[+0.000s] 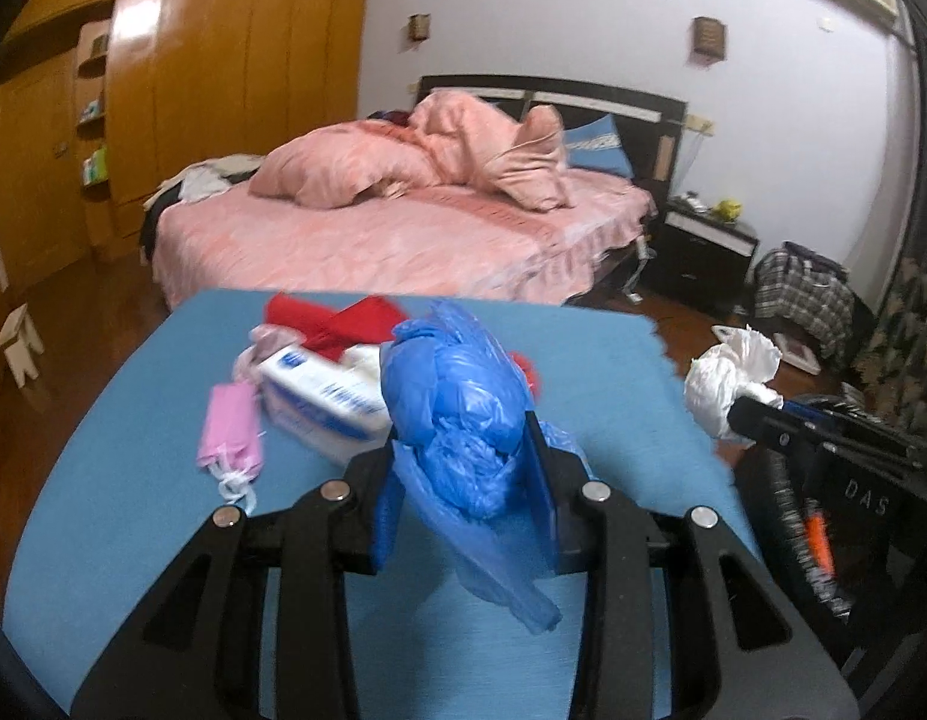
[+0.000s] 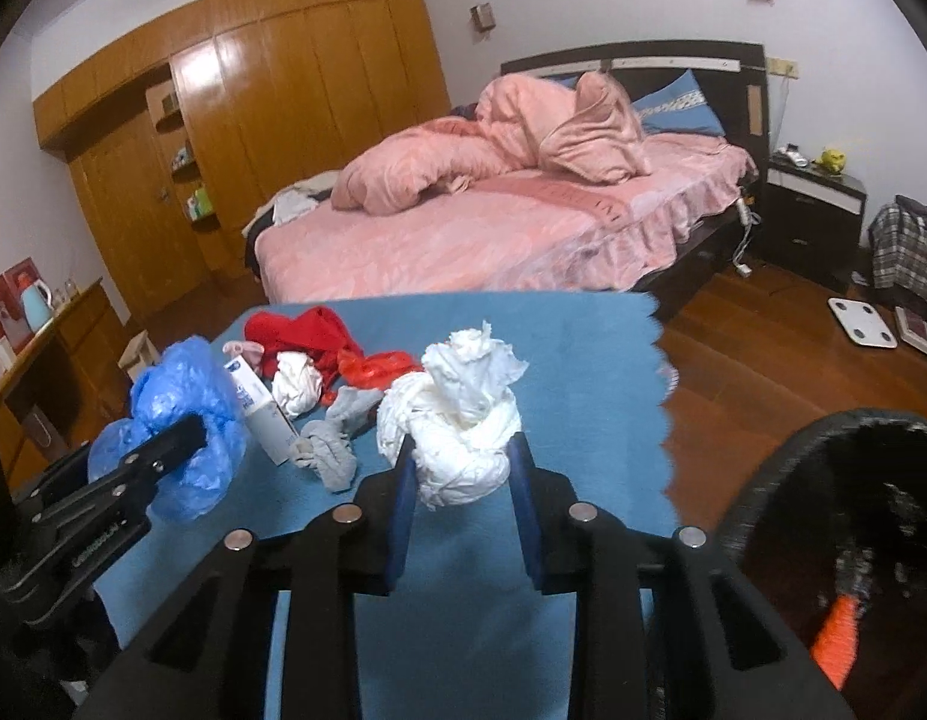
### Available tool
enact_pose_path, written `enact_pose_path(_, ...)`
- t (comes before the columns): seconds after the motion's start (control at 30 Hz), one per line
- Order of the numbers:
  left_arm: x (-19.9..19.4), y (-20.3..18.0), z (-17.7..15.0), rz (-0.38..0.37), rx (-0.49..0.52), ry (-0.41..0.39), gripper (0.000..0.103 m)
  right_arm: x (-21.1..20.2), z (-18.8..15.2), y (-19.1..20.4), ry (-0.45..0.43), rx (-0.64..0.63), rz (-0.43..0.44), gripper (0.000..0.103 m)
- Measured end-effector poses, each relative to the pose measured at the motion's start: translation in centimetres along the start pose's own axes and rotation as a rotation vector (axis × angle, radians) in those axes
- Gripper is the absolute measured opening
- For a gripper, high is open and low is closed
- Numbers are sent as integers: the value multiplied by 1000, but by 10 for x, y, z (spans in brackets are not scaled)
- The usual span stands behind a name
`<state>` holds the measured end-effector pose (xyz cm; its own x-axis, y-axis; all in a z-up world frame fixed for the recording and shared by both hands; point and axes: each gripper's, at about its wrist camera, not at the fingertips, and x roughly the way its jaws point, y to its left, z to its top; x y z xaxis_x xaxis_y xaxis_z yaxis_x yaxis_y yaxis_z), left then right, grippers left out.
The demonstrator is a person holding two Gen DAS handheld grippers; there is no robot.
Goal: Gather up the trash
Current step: 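Carry both items over the bin and open both tools to drop them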
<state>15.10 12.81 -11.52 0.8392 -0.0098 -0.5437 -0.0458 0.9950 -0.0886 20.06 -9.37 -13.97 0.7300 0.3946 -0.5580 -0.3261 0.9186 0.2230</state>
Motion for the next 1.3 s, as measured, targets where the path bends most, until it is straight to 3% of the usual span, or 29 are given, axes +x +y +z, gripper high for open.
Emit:
enact_pose_path(0.47, -11, -128, 4, -238, 123, -20, 34, -102, -13, -96, -84, 97, -202, 30)
enact_pose_path(0.73, -8, -204, 0, -372, 197, -7, 34, -139, -37, -155, -83, 163, -331, 30)
enact_pose_path(1.03, 9, -264, -17, -470, 257, 49, 35, -165, -60, -199, -82, 229, -420, 30)
enact_pose_path(1.13, 11, -275, -23, -498, 270, 68, 44, -169, -67, -208, -79, 241, -434, 32)
enact_pose_path(1.2, 13, -278, -26, -528, 265, 88, 65, -171, -71, -213, -69, 245, -454, 36)
enact_pose_path(1.3, 15, -276, -28, -533, 265, 102, 73, -171, -73, -218, -64, 259, -471, 43)
